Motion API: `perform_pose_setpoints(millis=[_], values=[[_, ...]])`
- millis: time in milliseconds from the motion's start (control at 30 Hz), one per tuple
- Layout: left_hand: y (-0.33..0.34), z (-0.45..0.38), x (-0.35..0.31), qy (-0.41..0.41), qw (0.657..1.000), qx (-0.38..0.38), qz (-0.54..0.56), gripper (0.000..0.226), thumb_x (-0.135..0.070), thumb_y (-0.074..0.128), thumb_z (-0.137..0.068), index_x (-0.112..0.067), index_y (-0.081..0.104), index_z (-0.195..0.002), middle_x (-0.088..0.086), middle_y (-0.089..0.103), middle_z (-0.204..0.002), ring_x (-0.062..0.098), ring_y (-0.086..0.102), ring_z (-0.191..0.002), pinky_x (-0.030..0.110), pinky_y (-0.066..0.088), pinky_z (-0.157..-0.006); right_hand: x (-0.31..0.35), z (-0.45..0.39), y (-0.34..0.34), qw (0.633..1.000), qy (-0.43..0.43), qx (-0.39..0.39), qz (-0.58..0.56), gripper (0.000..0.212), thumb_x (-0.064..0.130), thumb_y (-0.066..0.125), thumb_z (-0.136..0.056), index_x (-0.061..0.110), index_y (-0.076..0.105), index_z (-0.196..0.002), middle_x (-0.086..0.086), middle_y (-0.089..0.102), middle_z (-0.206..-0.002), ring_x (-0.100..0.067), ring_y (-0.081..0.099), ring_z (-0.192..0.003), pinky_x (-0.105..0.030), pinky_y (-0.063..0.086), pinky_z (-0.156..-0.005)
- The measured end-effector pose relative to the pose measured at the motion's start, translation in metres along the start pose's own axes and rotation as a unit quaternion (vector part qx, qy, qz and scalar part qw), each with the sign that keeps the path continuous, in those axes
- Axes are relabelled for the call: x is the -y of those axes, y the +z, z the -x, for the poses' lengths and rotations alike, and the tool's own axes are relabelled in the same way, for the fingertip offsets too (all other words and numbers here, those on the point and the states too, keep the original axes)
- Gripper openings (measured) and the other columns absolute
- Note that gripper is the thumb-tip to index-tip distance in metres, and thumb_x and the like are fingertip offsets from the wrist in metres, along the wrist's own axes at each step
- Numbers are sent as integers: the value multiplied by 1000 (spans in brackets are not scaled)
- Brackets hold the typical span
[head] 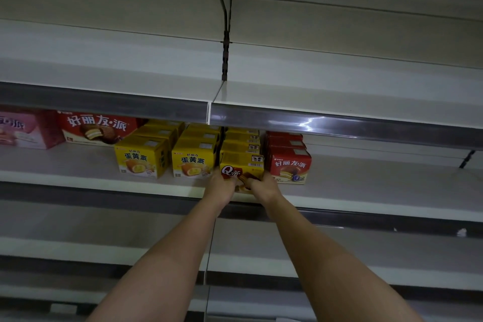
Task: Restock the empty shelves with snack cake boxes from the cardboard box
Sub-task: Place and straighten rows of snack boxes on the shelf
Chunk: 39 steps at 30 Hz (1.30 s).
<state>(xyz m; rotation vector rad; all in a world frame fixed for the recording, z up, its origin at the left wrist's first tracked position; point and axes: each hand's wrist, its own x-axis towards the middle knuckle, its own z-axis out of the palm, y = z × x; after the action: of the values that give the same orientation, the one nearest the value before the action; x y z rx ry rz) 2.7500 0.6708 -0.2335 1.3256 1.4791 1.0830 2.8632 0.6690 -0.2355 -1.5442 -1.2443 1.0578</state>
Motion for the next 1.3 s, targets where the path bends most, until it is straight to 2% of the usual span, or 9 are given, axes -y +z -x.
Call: perform_pose_setpoints(millis=[167, 367, 567, 767, 867, 933, 1033, 1133, 1300], values=[[-8, 5, -1, -2, 1000, -21, -21, 39, -26, 43, -101, -11, 44, -137, 13, 52, -137, 31, 48, -124, 39, 39, -100, 0, 2, -2, 1000, 8, 9, 10, 47, 21, 61, -87, 21, 49, -133, -4, 62, -121, -23, 57, -110, -36, 45, -97], [-18, 24, -2, -34, 993, -84, -81, 53, -32, 38, -102, -4, 32, -146, 19, 41, -146, 34, 40, -132, 37, 34, -104, -5, 11, -14, 999, -9, 27, 35, 49, 38, 59, -91, 23, 47, -136, -2, 60, -127, -25, 54, -119, -40, 41, -104], [-16, 56, -1, -59, 980, -152, -113, 53, -33, 36, -102, -1, 33, -145, 19, 37, -148, 33, 37, -135, 37, 31, -107, -3, 36, -38, 987, -78, 88, 111, 57, 41, 51, -95, 24, 31, -146, -3, 49, -140, -29, 48, -127, -39, 39, -105], [-9, 117, 8, -94, 966, -202, -133, 54, -37, 35, -102, -1, 35, -143, 19, 41, -146, 34, 39, -134, 36, 31, -106, 0, 66, -49, 965, -115, 163, 169, 53, 45, 48, -96, 16, 41, -140, -6, 49, -140, -30, 47, -126, -38, 39, -104], [-10, 157, 20, -121, 958, -222, -136, 54, -35, 34, -103, -4, 30, -147, 16, 37, -149, 30, 36, -136, 32, 28, -108, -4, 85, -46, 952, -120, 209, 187, 60, 47, 46, -96, 14, 36, -146, -9, 42, -147, -30, 40, -133, -38, 34, -108], [-13, 187, 30, -150, 950, -243, -129, 54, -36, 34, -103, -6, 30, -147, 15, 36, -150, 29, 36, -136, 31, 28, -109, -10, 101, -39, 942, -113, 246, 197, 63, 46, 45, -97, 10, 31, -148, -11, 36, -151, -30, 35, -138, -38, 29, -111], [-22, 235, 47, -195, 929, -284, -134, 48, -34, 35, -103, -3, 40, -140, 16, 45, -143, 31, 45, -130, 30, 36, -102, -26, 125, -22, 923, -107, 294, 221, 67, 48, 44, -97, 7, 30, -148, -13, 33, -153, -31, 33, -139, -38, 28, -113], [-37, 286, 73, -244, 906, -327, -115, 49, -35, 35, -103, -3, 39, -141, 17, 46, -142, 31, 47, -127, 29, 39, -96, -41, 161, 0, 902, -107, 351, 227, 70, 49, 42, -97, 6, 25, -150, -13, 28, -155, -31, 30, -141, -36, 26, -114], [-62, 367, 106, -298, 862, -402, -77, 48, -29, 38, -102, 1, 40, -139, 17, 45, -143, 31, 43, -131, 29, 34, -101, -62, 230, 35, 858, -114, 436, 245, 65, 51, 42, -97, 10, 34, -147, -11, 39, -149, -29, 38, -135, -37, 32, -110]])
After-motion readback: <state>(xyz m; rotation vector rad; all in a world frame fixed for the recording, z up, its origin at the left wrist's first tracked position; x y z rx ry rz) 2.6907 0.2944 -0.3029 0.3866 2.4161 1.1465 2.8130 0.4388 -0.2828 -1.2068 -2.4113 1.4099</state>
